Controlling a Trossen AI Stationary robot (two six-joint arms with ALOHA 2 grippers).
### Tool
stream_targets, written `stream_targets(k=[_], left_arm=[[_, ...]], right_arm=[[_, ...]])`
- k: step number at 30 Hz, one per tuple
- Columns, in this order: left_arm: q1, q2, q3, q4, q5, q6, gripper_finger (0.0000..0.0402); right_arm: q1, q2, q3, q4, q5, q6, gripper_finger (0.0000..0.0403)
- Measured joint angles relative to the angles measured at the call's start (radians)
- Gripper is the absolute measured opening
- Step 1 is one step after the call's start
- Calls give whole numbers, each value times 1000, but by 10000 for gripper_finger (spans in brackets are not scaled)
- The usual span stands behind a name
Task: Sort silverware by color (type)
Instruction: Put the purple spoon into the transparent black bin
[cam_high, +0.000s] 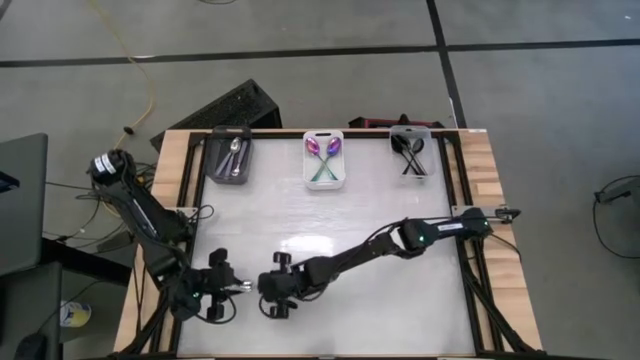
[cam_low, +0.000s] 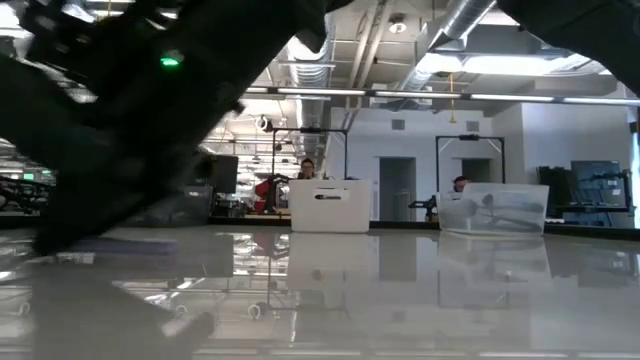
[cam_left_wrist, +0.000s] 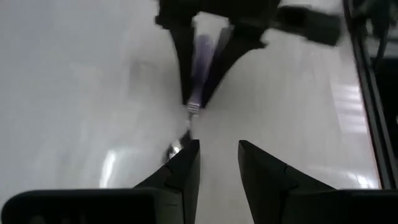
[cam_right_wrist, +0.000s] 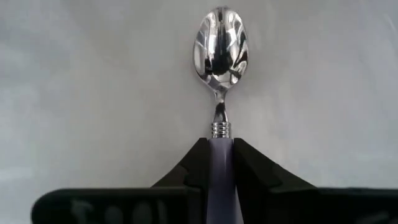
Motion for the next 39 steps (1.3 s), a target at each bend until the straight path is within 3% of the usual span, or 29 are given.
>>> stream_targets(k=[5, 12, 16, 19, 26, 32, 39], left_arm=[[0, -73, 0, 22, -157, 90, 94], [0, -298, 0, 169, -474, 430, 94], [0, -437, 1, 164, -704, 439, 94], [0, -511, 1, 109, -811, 419, 94], [1, -560, 1, -52, -883, 339, 94], [39, -555, 1, -202, -937, 184, 94], [119, -555, 1, -221, -921, 113, 94]], right_arm=[[-52, -54, -4, -83, 9, -83, 74], [-198, -104, -1, 7, 7, -156, 74], [-281, -110, -3, 119, -30, -156, 74], [-334, -115, -1, 234, -51, -137, 74], [-463, -109, -1, 503, -126, -91, 74], [-565, -74, 3, 819, -204, 65, 74], [-616, 35, 38, 1012, -209, 248, 74]])
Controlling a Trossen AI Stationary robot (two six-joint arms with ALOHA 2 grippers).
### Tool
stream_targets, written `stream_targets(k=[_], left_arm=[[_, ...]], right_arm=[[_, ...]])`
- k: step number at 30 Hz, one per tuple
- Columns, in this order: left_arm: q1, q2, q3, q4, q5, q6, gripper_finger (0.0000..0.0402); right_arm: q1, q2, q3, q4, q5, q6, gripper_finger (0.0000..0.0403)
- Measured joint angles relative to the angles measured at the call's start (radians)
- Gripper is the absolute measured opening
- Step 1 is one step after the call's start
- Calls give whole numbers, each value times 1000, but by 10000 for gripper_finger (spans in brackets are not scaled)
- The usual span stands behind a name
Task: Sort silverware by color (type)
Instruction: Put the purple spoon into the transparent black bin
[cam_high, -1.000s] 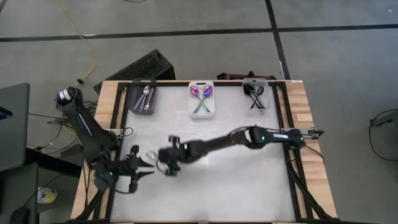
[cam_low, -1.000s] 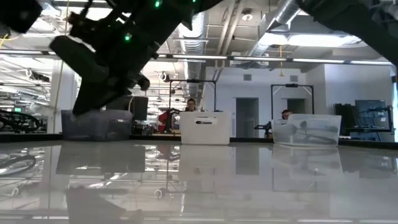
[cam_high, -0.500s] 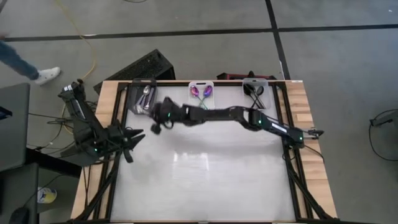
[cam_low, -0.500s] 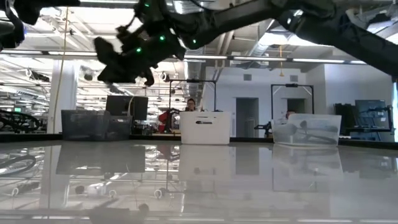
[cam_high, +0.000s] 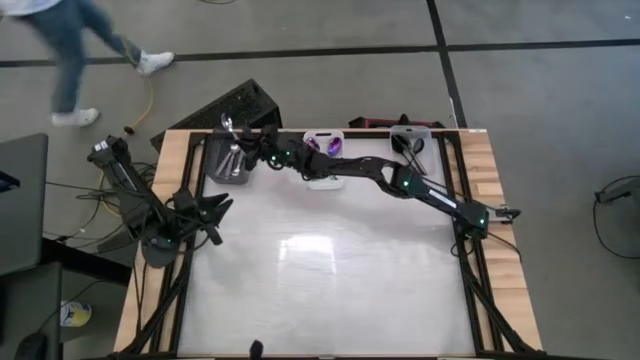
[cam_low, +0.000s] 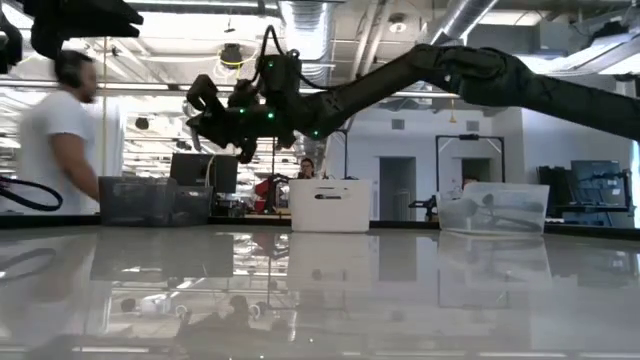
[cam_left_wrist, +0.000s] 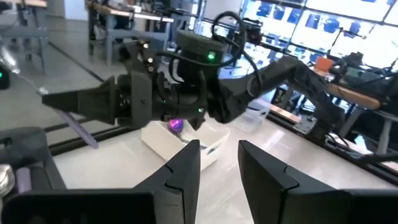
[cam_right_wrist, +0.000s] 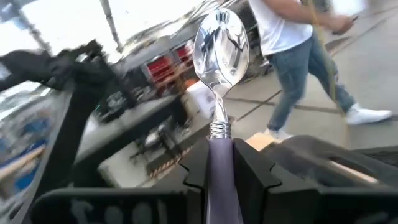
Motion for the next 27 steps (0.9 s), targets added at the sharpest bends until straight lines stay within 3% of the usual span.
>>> stream_targets(k=[3, 12, 20, 24, 27], left_arm=[[31, 0, 0, 3, 4, -8, 94], [114, 2, 0, 8, 57, -8, 94], [163, 2, 0, 7, 129, -23, 94], [217, 2, 0, -7, 160, -151, 94], [290, -5, 0, -67, 169, -216, 94]], right_arm=[[1, 27, 21, 22, 87, 11, 74], [-2, 58, 18, 27, 87, -23, 74], [11, 56, 19, -27, 24, -161, 74], [11, 55, 19, -57, -71, -226, 74], [10, 19, 19, -180, -95, -276, 74]])
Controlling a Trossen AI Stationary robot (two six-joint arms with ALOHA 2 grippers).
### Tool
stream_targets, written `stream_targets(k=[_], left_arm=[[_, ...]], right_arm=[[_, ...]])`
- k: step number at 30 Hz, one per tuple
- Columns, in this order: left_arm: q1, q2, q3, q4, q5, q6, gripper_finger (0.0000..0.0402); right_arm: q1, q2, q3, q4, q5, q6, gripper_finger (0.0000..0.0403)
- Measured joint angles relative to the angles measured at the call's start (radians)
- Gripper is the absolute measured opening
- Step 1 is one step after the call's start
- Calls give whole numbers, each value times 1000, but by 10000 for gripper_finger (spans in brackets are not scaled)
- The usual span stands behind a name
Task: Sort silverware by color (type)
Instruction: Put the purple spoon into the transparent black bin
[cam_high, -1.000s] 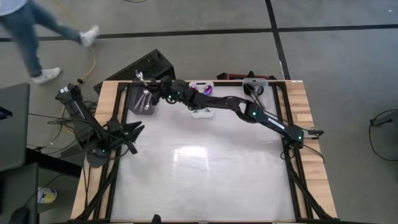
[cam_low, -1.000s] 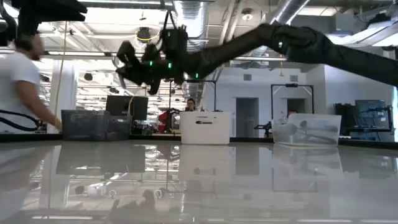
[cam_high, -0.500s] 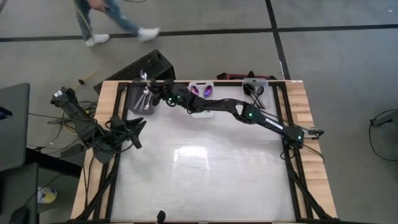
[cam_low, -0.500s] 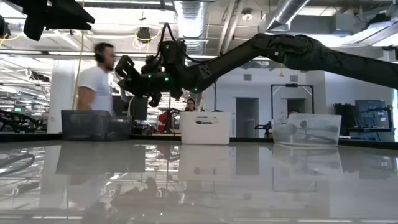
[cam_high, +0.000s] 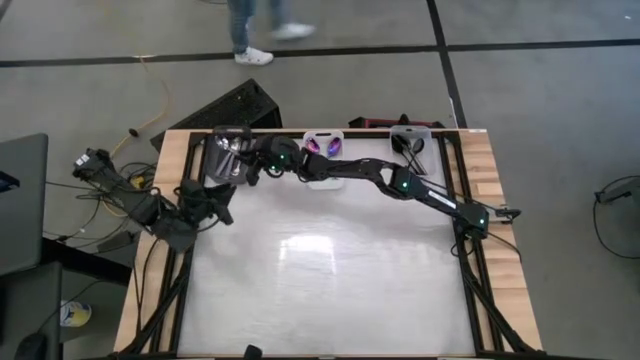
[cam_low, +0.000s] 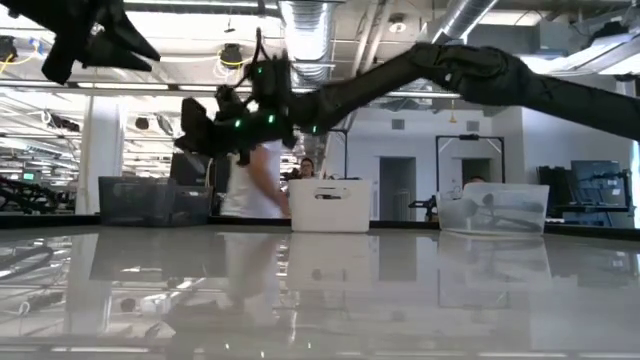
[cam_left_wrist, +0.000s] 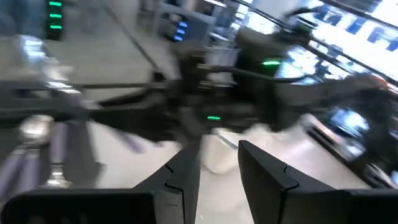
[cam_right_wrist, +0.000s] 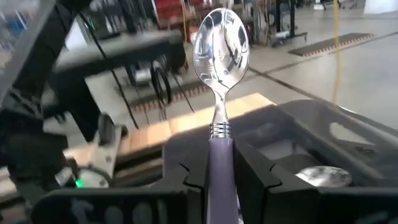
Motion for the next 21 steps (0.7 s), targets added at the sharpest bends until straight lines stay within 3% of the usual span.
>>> stream_targets(k=[5, 11, 17, 21], left_arm=[[194, -43, 0, -63, 64, -53, 94], [428, -88, 0, 21, 245, 119, 113], [525, -169, -1, 229, 360, 314, 169], [557, -190, -1, 277, 408, 337, 210]], right_arm=[[-6, -103, 0, -171, 11, -101, 74], [-4, -198, 1, -263, 58, -190, 74], [1, -231, 2, -310, 57, -212, 74], [8, -226, -1, -319, 55, -211, 74]])
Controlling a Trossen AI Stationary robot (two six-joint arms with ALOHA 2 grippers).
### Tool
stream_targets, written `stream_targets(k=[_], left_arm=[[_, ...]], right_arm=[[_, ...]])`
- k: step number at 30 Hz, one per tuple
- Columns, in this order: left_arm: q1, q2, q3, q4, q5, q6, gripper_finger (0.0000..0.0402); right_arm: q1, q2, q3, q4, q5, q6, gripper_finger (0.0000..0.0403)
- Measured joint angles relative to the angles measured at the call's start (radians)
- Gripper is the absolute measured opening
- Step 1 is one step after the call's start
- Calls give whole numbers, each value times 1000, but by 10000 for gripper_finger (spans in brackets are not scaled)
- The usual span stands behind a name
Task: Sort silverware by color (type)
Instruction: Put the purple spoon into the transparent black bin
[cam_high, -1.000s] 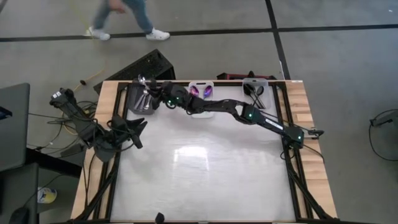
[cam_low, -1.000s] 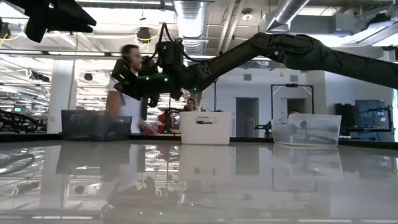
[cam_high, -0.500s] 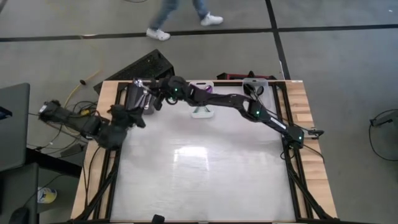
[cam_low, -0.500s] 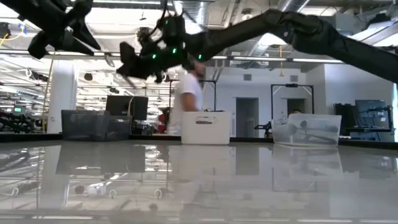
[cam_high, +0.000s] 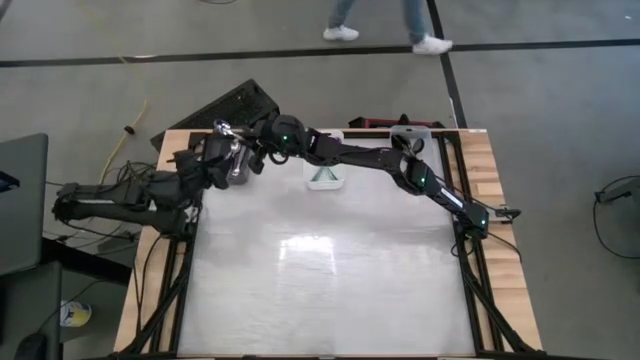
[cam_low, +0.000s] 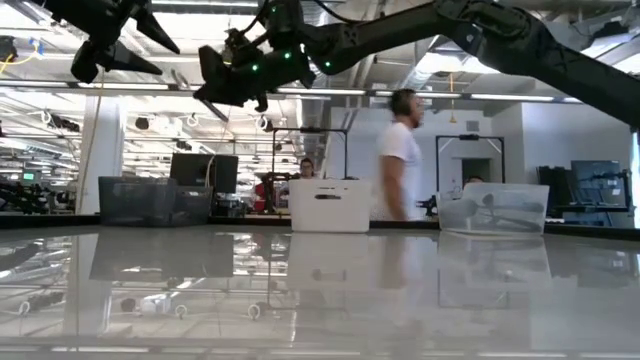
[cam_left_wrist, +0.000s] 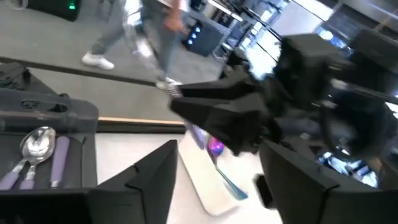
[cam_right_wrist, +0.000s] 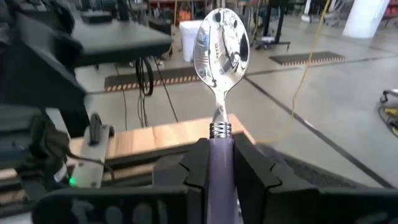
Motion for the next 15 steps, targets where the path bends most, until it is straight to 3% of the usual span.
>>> stream_targets(k=[5, 15], left_arm=[[35, 9, 0, -24, -20, -59, 240], [55, 8, 0, -15, -51, -54, 241]], right_arm=[[37, -2, 0, 19, -2, -7, 74], [106, -1, 1, 42, -50, 3, 74]])
